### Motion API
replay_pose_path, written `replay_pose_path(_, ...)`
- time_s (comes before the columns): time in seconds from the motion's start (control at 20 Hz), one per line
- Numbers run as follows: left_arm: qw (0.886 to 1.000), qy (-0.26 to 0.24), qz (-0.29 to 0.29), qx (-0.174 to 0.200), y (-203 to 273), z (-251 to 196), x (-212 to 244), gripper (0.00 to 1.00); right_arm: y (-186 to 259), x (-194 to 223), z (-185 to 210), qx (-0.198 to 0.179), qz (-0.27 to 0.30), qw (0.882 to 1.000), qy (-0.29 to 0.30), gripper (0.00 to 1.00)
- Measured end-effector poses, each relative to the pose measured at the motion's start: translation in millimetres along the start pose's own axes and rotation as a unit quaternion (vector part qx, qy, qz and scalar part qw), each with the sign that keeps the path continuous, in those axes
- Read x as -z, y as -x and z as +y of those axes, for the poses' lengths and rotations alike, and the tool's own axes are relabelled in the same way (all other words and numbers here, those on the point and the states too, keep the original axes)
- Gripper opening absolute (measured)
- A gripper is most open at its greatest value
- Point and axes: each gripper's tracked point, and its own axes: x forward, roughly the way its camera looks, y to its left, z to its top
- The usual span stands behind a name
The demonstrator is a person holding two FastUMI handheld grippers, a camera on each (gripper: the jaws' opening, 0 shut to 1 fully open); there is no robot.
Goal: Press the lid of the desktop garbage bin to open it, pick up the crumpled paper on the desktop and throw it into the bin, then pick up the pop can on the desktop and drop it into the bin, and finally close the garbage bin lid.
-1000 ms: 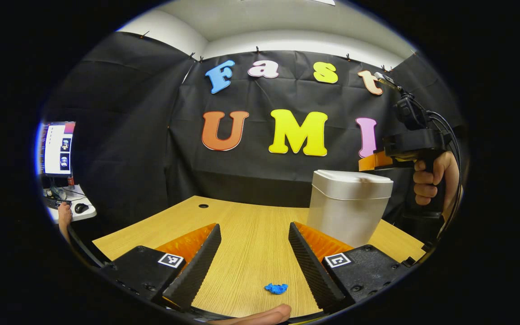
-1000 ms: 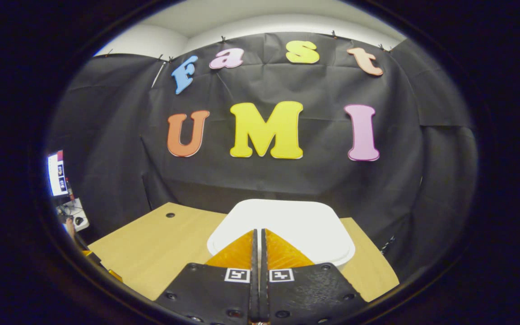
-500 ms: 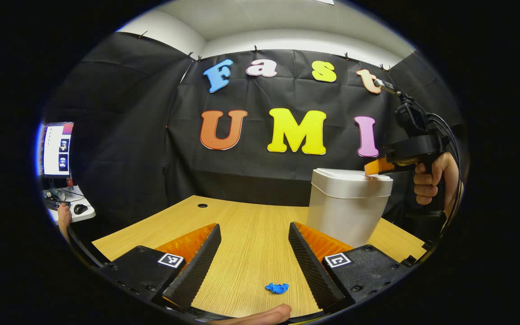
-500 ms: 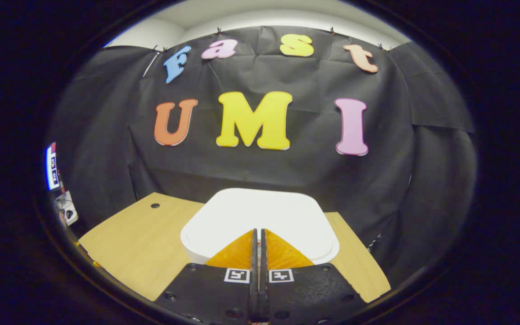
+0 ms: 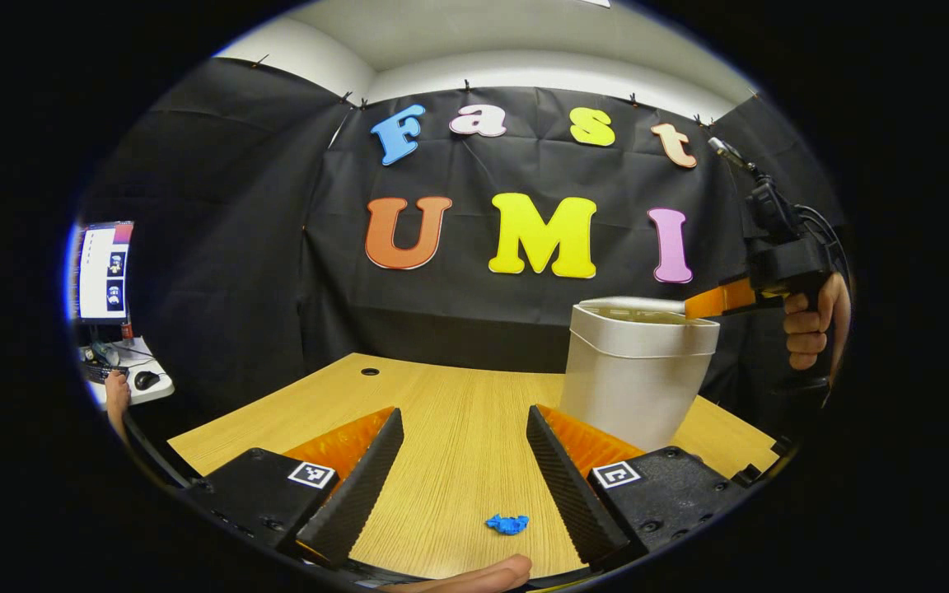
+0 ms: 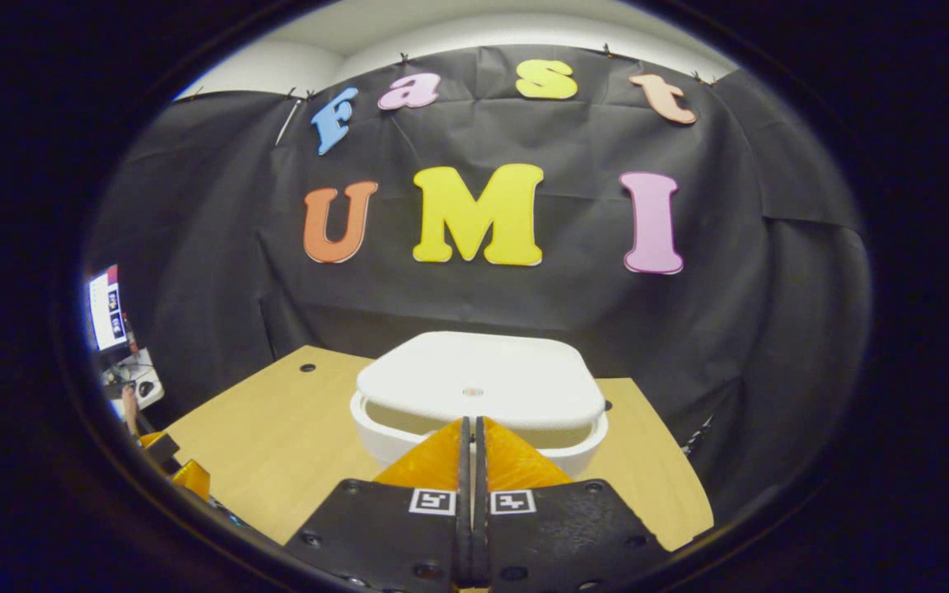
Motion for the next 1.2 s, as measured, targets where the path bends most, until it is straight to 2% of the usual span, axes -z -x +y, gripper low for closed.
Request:
replay_pose_path(0.15,1.000,-0.004,0.004,0.006,-1.2,-4.6,3.8,0.98,20.9,-1.7,0.8,0.010,-0.034,0.999,0.012,0.01)
replay_pose_path(0.3,1.000,-0.008,0.003,0.008,-2.1,-5.1,3.2,0.98,43.6,5.5,8.3,-0.010,-0.049,0.999,0.003,0.01)
replay_pose_path(0.4,1.000,-0.003,0.003,0.010,-3.6,-3.0,2.5,0.97,55.2,8.2,-1.5,0.013,-0.068,0.997,0.020,0.01)
replay_pose_path(0.5,1.000,0.000,0.005,0.003,-3.8,2.8,3.3,0.97,66.6,11.9,-0.1,0.021,-0.087,0.995,0.038,0.00)
replay_pose_path(0.55,1.000,0.001,0.006,0.002,-4.1,3.2,4.3,0.97,71.1,15.8,1.0,0.019,-0.092,0.995,0.037,0.05)
replay_pose_path(0.6,1.000,-0.002,0.007,0.006,-4.8,2.3,4.2,0.97,77.0,22.2,2.3,0.015,-0.094,0.995,0.028,0.20)
replay_pose_path(0.65,1.000,-0.006,0.006,0.014,-5.1,-0.1,4.6,0.97,82.2,29.8,3.2,0.011,-0.090,0.996,0.013,0.27)
replay_pose_path(0.7,1.000,-0.011,0.004,0.022,-6.5,-1.8,4.7,0.98,87.2,37.2,3.4,0.008,-0.088,0.996,0.000,0.45)
replay_pose_path(0.75,1.000,-0.016,0.006,0.026,-6.2,-1.0,4.8,0.98,92.4,42.3,3.1,0.004,-0.088,0.996,-0.008,0.48)
replay_pose_path(0.8,1.000,-0.017,0.007,0.024,-8.0,1.8,6.4,0.97,97.9,47.5,2.7,0.004,-0.091,0.996,-0.012,0.62)
replay_pose_path(0.95,0.999,-0.004,0.021,0.024,-11.0,2.5,14.5,0.97,109.7,61.3,-1.7,0.010,-0.098,0.995,-0.011,0.90)
replay_pose_path(1.2,0.998,-0.020,0.037,0.042,-10.0,-2.9,18.9,0.98,145.6,94.2,-0.2,0.005,-0.088,0.996,-0.030,0.96)
